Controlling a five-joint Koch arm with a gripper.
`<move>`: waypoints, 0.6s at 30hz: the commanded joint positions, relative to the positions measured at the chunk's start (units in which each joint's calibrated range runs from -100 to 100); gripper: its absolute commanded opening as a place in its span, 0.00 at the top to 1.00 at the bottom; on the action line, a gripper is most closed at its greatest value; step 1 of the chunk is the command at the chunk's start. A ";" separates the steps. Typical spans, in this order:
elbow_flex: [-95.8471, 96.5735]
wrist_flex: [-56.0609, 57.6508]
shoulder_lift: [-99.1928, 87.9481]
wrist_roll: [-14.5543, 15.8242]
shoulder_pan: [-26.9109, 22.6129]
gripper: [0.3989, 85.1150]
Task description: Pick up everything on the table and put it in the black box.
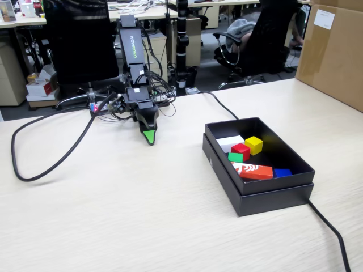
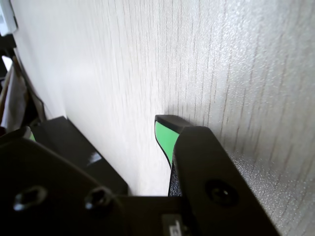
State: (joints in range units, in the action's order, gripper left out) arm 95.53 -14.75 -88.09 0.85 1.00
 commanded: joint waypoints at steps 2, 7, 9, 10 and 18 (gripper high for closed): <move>0.48 -2.66 -1.24 0.34 -0.05 0.42; 1.21 -2.66 -1.24 0.49 -0.24 0.42; 1.66 -2.49 -1.12 0.59 -0.59 0.42; 1.75 -2.14 -1.01 0.59 -0.68 0.42; 1.75 0.28 -0.09 0.54 -1.07 0.43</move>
State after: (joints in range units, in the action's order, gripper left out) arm 97.26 -15.83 -88.61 1.20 -0.17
